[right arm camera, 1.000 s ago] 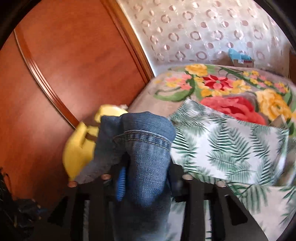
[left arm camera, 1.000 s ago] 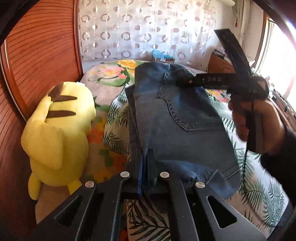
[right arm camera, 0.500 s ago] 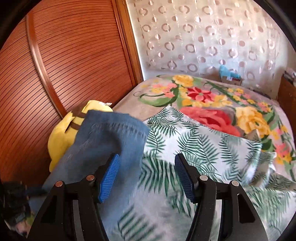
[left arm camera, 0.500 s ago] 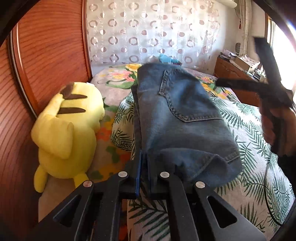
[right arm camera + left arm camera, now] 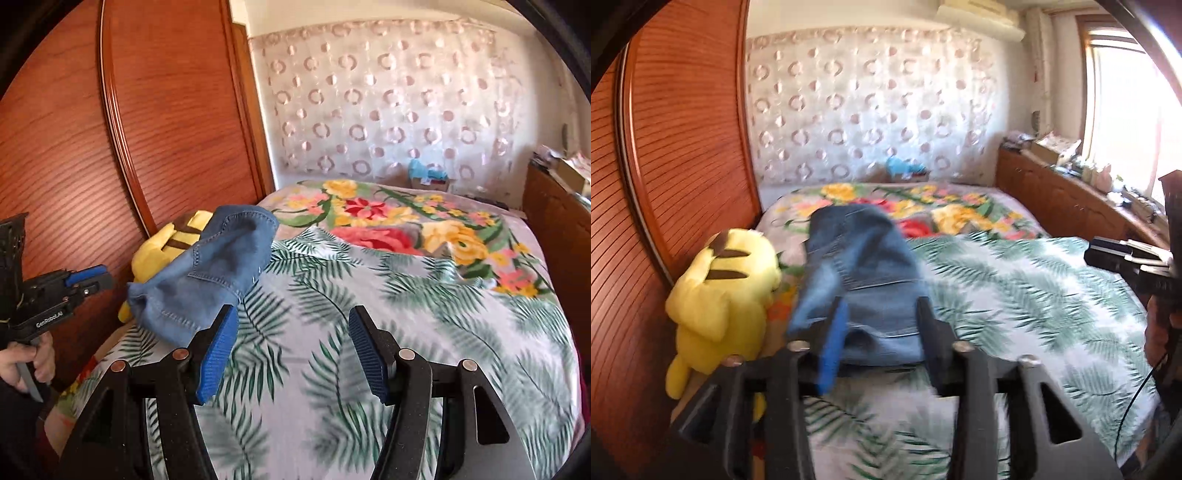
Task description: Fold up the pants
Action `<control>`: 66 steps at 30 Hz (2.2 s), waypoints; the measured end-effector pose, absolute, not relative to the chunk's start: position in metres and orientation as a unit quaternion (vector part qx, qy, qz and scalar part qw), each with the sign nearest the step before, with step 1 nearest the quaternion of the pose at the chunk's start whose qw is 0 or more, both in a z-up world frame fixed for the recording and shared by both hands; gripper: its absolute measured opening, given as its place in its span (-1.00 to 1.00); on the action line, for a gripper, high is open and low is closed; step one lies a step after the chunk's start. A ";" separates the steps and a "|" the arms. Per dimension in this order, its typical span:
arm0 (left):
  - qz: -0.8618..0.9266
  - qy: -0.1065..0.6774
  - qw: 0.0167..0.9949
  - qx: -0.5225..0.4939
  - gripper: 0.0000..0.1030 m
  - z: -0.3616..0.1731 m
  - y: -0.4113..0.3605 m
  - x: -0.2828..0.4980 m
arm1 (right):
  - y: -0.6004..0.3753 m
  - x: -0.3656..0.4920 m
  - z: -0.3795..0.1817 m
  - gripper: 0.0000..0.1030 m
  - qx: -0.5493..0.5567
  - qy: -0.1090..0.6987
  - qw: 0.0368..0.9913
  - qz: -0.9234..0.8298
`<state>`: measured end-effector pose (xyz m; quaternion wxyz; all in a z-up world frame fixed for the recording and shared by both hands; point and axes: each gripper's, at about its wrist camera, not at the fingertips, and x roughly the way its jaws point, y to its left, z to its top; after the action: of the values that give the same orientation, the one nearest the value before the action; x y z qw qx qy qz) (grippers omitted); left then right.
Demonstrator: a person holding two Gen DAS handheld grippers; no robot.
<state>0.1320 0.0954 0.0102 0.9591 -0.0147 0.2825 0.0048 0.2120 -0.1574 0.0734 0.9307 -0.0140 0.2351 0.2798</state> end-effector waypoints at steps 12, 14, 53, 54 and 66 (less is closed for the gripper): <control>-0.054 0.249 0.967 0.011 0.67 0.027 0.014 0.107 | -0.210 0.119 0.085 0.25 -0.007 0.176 0.956 0.233; -0.060 0.250 0.966 0.013 0.67 0.032 0.003 0.102 | -0.212 0.111 0.081 0.25 -0.009 0.171 0.959 0.226; -0.030 0.209 0.978 -0.002 0.68 0.069 -0.045 0.057 | -0.231 0.043 0.081 0.50 0.004 0.128 0.984 0.127; -0.029 0.209 0.978 -0.001 0.68 0.069 -0.045 0.057 | -0.231 0.043 0.081 0.50 0.004 0.128 0.983 0.128; -0.028 0.207 0.978 -0.001 0.68 0.070 -0.046 0.056 | -0.233 0.043 0.079 0.50 0.001 0.129 0.983 0.128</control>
<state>0.0559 -0.0458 0.0698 0.9779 -0.0008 0.2071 -0.0276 0.0426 -0.2326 0.0792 0.9834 0.0011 0.1291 0.1278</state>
